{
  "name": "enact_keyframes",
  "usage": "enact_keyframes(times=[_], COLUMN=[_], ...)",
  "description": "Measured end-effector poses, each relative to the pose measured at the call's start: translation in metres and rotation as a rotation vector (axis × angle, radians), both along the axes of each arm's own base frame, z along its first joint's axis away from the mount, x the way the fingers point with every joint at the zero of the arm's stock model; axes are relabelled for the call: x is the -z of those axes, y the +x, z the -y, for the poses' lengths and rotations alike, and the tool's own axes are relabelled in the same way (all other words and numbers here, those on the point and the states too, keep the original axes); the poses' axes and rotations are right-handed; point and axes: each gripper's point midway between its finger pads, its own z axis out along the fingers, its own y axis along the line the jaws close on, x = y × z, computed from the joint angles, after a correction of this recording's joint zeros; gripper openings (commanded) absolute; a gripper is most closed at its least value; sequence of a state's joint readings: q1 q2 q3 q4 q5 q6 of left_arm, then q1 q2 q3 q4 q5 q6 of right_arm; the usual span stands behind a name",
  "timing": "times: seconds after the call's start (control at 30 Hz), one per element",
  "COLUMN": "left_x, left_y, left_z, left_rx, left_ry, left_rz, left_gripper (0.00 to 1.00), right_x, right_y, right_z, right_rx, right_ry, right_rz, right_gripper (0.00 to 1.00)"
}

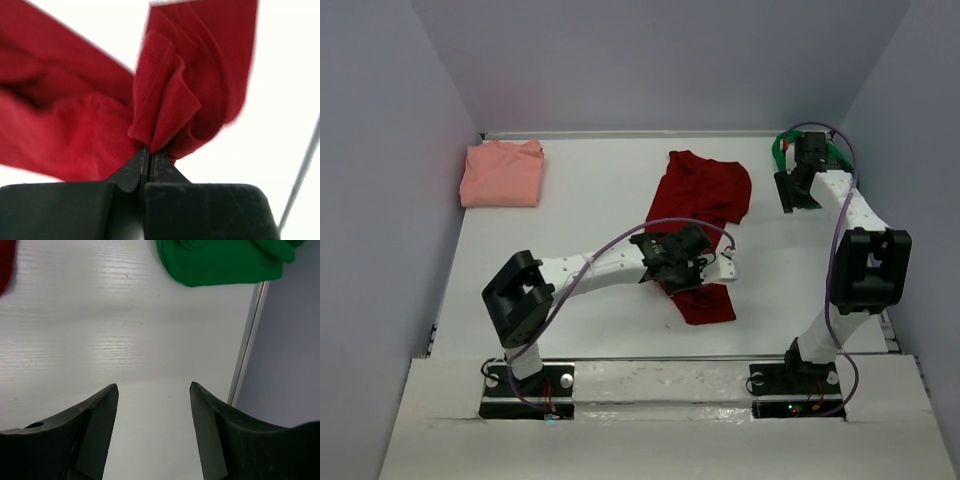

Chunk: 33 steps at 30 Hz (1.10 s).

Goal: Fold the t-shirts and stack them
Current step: Flatten out the tshirt

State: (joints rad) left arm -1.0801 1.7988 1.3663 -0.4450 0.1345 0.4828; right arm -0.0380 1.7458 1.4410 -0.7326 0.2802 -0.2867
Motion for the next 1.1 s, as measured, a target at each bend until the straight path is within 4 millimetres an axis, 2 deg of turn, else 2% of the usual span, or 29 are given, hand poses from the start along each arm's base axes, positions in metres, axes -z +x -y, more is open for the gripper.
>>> enact_keyframes(times=[0.1, 0.23, 0.3, 0.37, 0.57, 0.63, 0.77, 0.97, 1.1], left_x=[-0.009, -0.006, 0.006, 0.012, 0.054, 0.061, 0.064, 0.055, 0.051], left_y=[-0.018, -0.029, -0.03, -0.024, -0.008, -0.004, 0.01, 0.034, 0.048], left_z=[-0.03, -0.06, -0.082, -0.093, -0.158, -0.174, -0.195, -0.208, -0.222], left_rx=[0.05, 0.099, 0.099, 0.075, -0.029, -0.059, -0.108, -0.136, -0.168], left_ry=[0.03, 0.06, 0.105, 0.125, 0.278, 0.31, 0.341, 0.383, 0.431], left_rz=[-0.01, -0.039, -0.063, -0.073, -0.087, -0.094, -0.08, 0.043, 0.146], left_gripper=[0.0, 0.0, 0.0, 0.0, 0.0, 0.0, 0.0, 0.0, 0.0], right_x=[-0.004, -0.008, -0.007, -0.004, 0.006, 0.007, 0.006, 0.009, 0.015], right_y=[0.003, 0.007, 0.009, 0.007, 0.005, 0.005, 0.009, 0.019, 0.035], right_z=[-0.001, -0.006, -0.012, -0.019, -0.031, -0.037, -0.052, -0.086, -0.112], right_rx=[-0.009, -0.028, -0.05, -0.07, -0.104, -0.12, -0.169, -0.273, -0.346], right_ry=[0.002, 0.027, 0.061, 0.093, 0.161, 0.187, 0.264, 0.431, 0.531], right_rz=[0.009, 0.012, 0.01, -0.004, -0.056, -0.069, -0.082, -0.099, -0.13], right_gripper=[0.65, 0.63, 0.62, 0.62, 0.59, 0.58, 0.56, 0.53, 0.5])
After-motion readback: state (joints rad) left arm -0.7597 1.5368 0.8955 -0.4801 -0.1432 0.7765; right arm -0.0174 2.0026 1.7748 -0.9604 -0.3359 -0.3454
